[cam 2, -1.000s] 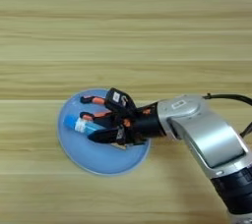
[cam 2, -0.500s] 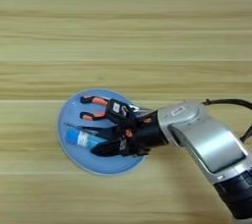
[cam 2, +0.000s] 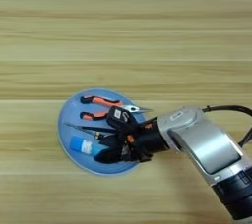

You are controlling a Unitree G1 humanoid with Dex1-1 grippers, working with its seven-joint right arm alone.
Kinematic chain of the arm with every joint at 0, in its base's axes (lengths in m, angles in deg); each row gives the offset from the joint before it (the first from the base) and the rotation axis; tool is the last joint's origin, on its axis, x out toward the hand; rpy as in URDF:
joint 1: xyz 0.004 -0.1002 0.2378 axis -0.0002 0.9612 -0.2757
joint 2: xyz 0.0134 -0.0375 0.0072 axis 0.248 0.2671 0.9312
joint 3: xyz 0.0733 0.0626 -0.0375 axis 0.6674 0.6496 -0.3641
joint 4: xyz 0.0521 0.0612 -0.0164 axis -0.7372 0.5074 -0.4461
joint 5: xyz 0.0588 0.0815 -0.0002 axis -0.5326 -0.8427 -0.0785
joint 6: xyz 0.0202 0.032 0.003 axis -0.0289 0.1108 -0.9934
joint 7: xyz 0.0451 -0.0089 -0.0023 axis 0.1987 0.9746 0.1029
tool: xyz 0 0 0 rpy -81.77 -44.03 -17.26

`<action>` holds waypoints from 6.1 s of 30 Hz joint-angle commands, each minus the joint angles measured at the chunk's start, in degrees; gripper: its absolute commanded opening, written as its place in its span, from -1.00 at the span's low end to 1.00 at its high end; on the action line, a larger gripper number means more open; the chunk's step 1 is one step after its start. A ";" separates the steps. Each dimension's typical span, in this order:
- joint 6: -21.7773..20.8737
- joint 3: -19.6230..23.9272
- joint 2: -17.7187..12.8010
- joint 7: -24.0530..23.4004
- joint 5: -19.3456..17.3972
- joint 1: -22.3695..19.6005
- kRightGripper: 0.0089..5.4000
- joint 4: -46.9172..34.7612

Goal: Move the objects on the table

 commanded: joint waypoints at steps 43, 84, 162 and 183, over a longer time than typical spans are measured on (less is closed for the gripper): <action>0.40 18.01 -1.49 -2.98 -9.01 -16.07 0.98 -3.09; -26.34 10.12 -0.22 2.25 7.63 -16.02 0.98 21.77; -28.01 5.59 6.52 1.62 15.81 -18.09 -0.14 29.38; -25.31 8.48 5.63 2.64 13.28 -18.98 -0.14 24.54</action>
